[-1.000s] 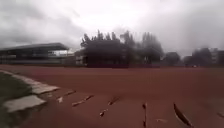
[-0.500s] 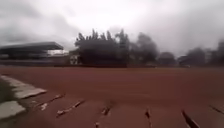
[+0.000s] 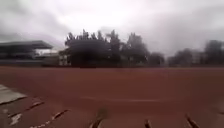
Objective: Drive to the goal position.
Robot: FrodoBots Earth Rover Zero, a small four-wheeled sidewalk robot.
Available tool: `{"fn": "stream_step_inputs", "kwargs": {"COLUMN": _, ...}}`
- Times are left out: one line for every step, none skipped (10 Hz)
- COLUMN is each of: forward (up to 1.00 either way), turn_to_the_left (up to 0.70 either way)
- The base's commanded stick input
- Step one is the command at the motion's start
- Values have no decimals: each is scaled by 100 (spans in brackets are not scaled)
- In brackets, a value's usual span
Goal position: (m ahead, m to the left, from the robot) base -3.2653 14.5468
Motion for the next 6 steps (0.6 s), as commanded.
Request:
{"fn": "stream_step_inputs", "kwargs": {"forward": 70, "turn_to_the_left": -35}}
{"fn": "stream_step_inputs", "kwargs": {"forward": 70, "turn_to_the_left": -35}}
{"fn": "stream_step_inputs", "kwargs": {"forward": 70, "turn_to_the_left": -31}}
{"fn": "stream_step_inputs", "kwargs": {"forward": 70, "turn_to_the_left": -12}}
{"fn": "stream_step_inputs", "kwargs": {"forward": 70, "turn_to_the_left": 0}}
{"fn": "stream_step_inputs", "kwargs": {"forward": 70, "turn_to_the_left": 0}}
